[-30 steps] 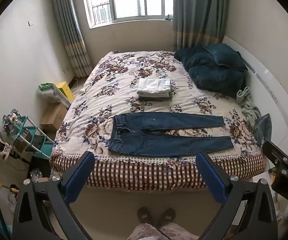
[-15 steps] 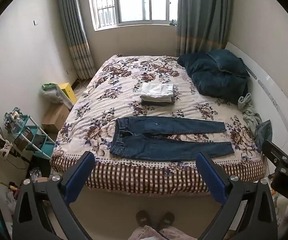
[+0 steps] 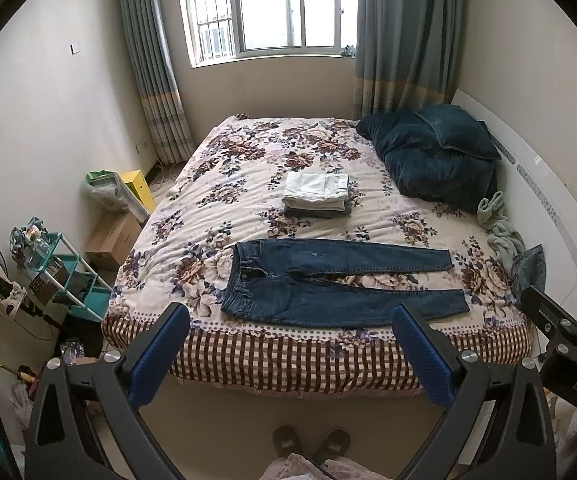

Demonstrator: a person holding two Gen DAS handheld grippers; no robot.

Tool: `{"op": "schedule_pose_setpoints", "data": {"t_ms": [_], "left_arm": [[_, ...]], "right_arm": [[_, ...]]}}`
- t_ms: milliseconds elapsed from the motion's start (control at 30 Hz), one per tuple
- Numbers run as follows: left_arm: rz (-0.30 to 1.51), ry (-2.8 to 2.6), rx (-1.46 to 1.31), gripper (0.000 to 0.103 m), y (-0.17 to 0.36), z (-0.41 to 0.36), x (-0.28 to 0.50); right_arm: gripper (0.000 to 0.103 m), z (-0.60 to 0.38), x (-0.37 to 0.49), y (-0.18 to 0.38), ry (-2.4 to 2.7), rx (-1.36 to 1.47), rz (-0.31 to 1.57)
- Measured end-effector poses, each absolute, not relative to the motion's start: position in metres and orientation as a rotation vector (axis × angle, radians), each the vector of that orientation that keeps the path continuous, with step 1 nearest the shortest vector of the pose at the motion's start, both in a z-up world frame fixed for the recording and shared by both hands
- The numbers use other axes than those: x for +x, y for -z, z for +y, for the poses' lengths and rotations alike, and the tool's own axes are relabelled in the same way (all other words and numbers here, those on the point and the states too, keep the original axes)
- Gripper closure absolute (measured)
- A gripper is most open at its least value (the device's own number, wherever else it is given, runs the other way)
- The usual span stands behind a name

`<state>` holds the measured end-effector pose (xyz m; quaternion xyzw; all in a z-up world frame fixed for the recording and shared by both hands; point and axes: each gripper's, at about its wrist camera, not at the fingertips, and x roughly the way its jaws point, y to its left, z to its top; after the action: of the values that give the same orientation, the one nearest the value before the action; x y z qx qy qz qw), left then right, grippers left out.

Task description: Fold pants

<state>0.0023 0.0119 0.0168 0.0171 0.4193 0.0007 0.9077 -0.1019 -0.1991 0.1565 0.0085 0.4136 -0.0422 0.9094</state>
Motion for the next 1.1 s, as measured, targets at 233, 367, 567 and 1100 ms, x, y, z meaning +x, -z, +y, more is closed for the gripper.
{"op": "schedule_pose_setpoints", "data": {"t_ms": [233, 367, 567, 1100], "left_arm": [[0.864, 0.001, 0.035, 0.0, -0.018, 0.012, 0.003], [0.863, 0.005, 0.034, 0.0, -0.022, 0.011, 0.008], [0.862, 0.01, 0.03, 0.0, -0.021, 0.008, 0.012], [0.862, 0.01, 0.03, 0.0, -0.017, 0.007, 0.009]], "right_arm": [[0.0, -0.199, -0.103, -0.155, 0.092, 0.022, 0.853], [0.0, -0.2, -0.105, -0.154, 0.092, 0.022, 0.852], [0.0, -0.199, -0.105, -0.154, 0.085, 0.027, 0.855], [0.0, -0.201, -0.104, -0.153, 0.086, 0.026, 0.86]]}}
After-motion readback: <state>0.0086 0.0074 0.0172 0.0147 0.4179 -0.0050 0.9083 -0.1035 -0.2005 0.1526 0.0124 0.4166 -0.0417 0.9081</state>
